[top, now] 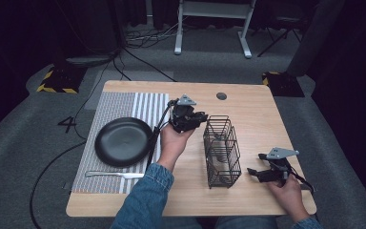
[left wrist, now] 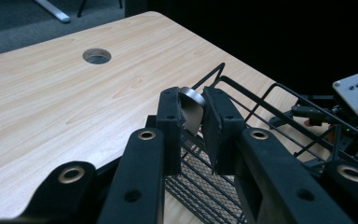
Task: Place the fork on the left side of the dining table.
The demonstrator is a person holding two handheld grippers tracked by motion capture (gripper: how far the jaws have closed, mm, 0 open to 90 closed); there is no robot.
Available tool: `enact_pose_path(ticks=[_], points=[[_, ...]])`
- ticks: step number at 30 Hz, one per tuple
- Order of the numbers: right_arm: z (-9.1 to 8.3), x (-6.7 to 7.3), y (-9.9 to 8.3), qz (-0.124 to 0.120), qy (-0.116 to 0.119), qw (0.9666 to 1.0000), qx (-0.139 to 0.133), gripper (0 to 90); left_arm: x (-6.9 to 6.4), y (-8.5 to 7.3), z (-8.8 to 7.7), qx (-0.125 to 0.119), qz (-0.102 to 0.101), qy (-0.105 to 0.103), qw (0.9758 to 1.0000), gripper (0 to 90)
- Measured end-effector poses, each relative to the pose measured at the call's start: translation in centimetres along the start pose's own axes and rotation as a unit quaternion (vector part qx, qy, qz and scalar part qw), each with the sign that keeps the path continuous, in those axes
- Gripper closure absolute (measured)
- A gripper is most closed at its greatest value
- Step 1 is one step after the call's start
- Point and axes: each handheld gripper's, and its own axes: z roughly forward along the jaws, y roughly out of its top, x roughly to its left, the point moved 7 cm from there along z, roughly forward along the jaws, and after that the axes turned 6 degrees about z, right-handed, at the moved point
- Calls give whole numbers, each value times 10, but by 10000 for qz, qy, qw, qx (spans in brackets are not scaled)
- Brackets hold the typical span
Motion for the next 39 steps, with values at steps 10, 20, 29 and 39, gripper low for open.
enact_pose_path(ticks=[10, 20, 29, 39], points=[[0, 0, 0, 0, 1, 10000, 0, 152, -7, 6, -6, -137, 83, -61, 9999, 864], [0, 0, 0, 1, 0, 10000, 0, 152, -12, 19, -22, -256, 133, -34, 9996, 865], [0, 0, 0, -10, -10, 10000, -7, 155, -30, 41, -48, -290, 537, 2, 9981, 865], [0, 0, 0, -7, -10, 10000, -6, 155, -41, 61, -75, -416, 713, 78, 9966, 865]])
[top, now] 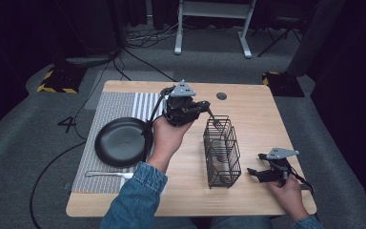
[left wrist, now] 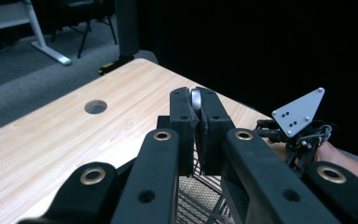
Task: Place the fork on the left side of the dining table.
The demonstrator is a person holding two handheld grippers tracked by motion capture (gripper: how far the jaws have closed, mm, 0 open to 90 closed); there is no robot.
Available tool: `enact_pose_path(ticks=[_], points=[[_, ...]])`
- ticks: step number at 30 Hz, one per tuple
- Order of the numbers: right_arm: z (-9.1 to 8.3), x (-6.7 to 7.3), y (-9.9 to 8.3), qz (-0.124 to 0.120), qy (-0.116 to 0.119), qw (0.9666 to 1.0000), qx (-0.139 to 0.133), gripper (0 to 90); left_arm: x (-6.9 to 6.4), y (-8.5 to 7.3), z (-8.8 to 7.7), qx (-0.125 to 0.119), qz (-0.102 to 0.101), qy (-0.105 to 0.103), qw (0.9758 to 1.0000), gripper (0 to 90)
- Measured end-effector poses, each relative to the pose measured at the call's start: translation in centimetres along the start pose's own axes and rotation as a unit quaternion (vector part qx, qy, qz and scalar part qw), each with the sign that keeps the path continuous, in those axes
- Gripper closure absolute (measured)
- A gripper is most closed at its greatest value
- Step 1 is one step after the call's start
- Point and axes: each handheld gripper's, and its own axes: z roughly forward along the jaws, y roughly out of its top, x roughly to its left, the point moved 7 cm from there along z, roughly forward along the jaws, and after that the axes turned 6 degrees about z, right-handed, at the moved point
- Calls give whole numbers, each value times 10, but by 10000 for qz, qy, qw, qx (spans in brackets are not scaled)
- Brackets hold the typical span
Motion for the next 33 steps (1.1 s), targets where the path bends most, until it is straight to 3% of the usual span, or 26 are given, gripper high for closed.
enact_pose_path(ticks=[11, 31, 33], points=[[0, 0, 0, -1, 0, 10000, -1, 155, 3, 15, -25, -127, -4, 67, 9999, 865], [0, 0, 0, -1, 2, 10000, -1, 155, 39, 24, -87, -451, -213, 355, 9981, 865], [0, 0, 0, 1, 3, 10000, -4, 155, 48, 22, -95, -486, -262, 437, 9975, 865]])
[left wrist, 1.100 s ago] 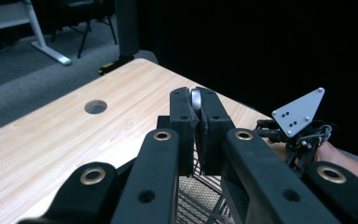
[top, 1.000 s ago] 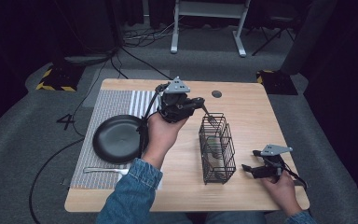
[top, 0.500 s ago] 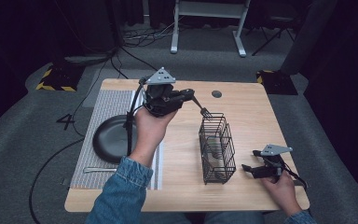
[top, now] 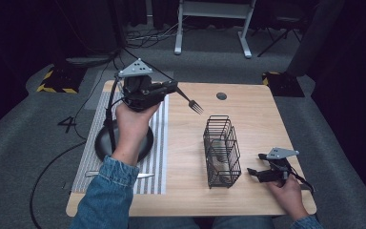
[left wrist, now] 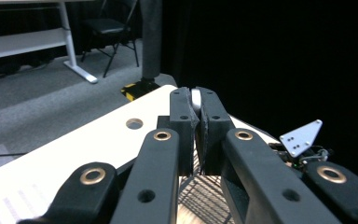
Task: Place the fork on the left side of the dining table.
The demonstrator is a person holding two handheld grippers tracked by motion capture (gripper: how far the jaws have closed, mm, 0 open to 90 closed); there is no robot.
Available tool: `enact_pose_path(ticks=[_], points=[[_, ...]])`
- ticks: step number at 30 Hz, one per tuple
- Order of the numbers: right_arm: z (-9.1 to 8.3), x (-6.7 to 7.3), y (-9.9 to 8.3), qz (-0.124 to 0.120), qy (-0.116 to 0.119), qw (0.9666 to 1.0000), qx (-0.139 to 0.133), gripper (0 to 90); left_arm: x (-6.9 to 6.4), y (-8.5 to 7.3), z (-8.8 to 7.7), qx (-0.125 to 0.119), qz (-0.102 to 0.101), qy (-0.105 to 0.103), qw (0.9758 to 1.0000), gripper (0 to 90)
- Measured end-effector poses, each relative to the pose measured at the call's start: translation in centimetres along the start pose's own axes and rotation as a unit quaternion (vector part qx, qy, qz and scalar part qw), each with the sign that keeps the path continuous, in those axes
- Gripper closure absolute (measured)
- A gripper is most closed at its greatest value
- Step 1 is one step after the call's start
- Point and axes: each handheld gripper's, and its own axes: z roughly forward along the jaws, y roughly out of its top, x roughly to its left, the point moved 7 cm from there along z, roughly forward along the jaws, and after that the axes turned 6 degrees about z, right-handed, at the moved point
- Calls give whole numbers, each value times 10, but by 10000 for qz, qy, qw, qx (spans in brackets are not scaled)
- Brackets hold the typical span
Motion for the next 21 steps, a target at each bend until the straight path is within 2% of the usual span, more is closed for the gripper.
enact_pose_path(ticks=[9, 21], points=[[0, 0, 0, -2, -1, 10000, 3, 155, 29, -1, -17, -59, -152, 253, 9995, 865], [0, 0, 0, 1, 2, 10000, 0, 155, 68, -9, -28, -29, -349, 581, 9977, 865]])
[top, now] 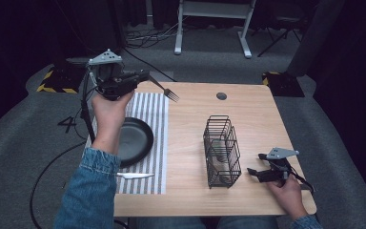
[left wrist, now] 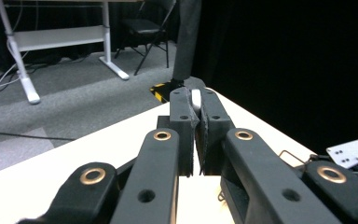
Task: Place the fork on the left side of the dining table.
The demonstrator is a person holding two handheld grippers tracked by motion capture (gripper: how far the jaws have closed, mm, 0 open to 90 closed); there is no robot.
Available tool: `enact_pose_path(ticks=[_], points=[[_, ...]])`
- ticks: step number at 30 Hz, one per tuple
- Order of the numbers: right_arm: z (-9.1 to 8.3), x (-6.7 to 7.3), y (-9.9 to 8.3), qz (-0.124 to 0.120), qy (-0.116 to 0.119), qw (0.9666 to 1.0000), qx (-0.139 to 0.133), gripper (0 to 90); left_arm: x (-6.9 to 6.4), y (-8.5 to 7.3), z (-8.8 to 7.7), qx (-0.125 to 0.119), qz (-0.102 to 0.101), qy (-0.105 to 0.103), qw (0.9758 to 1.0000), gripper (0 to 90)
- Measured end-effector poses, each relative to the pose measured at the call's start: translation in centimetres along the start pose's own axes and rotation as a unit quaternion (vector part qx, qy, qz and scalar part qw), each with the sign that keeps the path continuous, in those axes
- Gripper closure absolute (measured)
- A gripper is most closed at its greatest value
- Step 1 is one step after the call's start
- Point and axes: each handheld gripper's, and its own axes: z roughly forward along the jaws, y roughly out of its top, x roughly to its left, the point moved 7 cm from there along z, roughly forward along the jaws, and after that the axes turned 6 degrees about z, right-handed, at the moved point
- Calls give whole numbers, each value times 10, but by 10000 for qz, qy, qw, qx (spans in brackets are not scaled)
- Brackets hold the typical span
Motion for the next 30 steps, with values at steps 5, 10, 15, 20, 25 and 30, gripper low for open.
enact_pose_path(ticks=[5, 10, 15, 20, 25, 30], points=[[0, 0, 0, 0, 0, 10000, 0, 155, 11, -2, -3, 16, -37, 110, 9999, 865], [0, 0, 0, 1, -1, 10000, 0, 155, 27, -4, -3, 53, -122, 280, 9995, 865], [0, 0, 0, -1, 0, 10000, 0, 155, 39, -8, 2, 105, -224, 374, 9990, 865], [0, 0, 0, -1, -1, 10000, 0, 155, 58, -16, 7, 196, -349, 493, 9980, 865], [0, 0, 0, 0, 0, 10000, 1, 155, 77, -24, 5, 225, -483, 658, 9964, 865], [0, 0, 0, 3, 3, 10000, 1, 155, 91, -32, 6, 288, -608, 734, 9950, 865]])
